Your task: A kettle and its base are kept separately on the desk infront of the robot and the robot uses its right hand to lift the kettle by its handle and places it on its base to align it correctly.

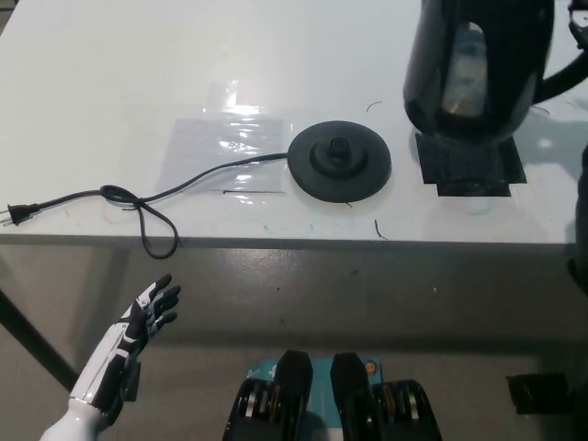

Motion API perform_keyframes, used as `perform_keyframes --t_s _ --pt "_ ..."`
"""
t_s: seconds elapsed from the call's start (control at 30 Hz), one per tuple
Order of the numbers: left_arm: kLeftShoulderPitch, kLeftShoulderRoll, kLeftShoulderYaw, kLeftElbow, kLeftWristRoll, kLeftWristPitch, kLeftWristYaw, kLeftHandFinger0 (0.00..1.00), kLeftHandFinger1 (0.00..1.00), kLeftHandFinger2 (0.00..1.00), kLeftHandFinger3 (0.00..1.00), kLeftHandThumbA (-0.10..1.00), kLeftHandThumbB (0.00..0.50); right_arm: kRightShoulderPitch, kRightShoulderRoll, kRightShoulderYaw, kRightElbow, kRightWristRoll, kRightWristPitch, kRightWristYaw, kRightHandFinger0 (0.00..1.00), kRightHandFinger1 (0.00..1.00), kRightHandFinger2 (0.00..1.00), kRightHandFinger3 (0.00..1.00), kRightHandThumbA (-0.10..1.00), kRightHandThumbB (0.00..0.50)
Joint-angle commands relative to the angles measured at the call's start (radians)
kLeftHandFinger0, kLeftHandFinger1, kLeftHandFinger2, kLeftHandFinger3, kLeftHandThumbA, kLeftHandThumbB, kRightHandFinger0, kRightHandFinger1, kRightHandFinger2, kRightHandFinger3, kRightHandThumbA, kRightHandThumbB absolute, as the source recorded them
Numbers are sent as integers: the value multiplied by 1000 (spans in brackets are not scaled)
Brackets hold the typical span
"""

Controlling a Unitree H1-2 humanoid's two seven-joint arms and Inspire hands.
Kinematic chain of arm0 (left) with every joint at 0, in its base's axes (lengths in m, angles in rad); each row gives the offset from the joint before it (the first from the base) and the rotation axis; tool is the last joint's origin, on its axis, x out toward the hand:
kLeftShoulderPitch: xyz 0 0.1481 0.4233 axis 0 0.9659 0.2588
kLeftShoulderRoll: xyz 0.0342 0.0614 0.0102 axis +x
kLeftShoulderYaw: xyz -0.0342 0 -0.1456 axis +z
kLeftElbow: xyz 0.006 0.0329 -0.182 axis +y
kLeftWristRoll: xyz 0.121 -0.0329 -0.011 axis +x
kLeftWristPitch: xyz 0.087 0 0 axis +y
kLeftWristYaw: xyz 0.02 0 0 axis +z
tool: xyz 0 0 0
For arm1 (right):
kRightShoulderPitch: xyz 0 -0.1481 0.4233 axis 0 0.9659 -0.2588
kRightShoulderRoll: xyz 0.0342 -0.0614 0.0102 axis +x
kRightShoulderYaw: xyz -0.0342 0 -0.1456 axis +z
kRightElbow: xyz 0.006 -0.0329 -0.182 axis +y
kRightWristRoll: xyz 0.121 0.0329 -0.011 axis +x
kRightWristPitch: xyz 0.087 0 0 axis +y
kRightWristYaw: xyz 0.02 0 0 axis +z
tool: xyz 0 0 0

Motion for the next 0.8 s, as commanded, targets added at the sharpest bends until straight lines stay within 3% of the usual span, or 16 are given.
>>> perform_keyframes --t_s 0.0,0.2,0.37,0.4,0.47,0.5,0.57,0.6,0.7,0.77 --pt "-13 22 -1 -16 2 -31 -17 1000 1000 1000 1000 1000 73 -124 25 17 11 2 -79 -20 0 358 698 683 -100 102" --pt "-15 22 -1 -21 -3 -21 -19 1000 1000 1000 1000 1000 87 -145 90 65 6 -43 -50 -48 0 248 597 418 -100 118" --pt "-12 18 0 -24 -8 -18 -18 1000 1000 1000 1000 1000 86 -168 136 90 43 -58 -59 -63 0 230 614 429 -100 139" --pt "-14 18 -1 -20 -5 -20 -19 1000 1000 1000 1000 1000 86 -175 149 95 46 -64 -46 -72 0 198 591 460 -100 139" --pt "-15 19 -2 -21 -3 -17 -19 1000 1000 1000 1000 1000 87 -181 163 97 48 -56 -35 -73 0 169 569 431 -100 128" --pt "-15 19 -1 -21 0 -17 -18 1000 1000 1000 1000 1000 87 -187 176 99 49 -56 -26 -81 0 155 560 501 -100 131" --pt "-16 18 -1 -22 6 -14 -14 1000 1000 1000 1000 1000 96 -199 188 107 71 -63 -36 -86 0 107 534 343 -100 134" --pt "-16 18 -1 -25 4 -12 -15 1000 1000 1000 1000 1000 96 -206 192 111 82 -65 -41 -87 0 125 563 327 -100 135" --pt "-17 19 -1 -29 1 -6 -17 1000 1000 1000 1000 1000 99 -223 203 121 116 -74 -56 -95 0 158 583 451 -100 144" --pt "-18 20 -2 -32 5 -1 -16 1000 1000 1000 1000 1000 94 -229 211 124 127 -74 -60 -93 0 176 598 477 -100 144"
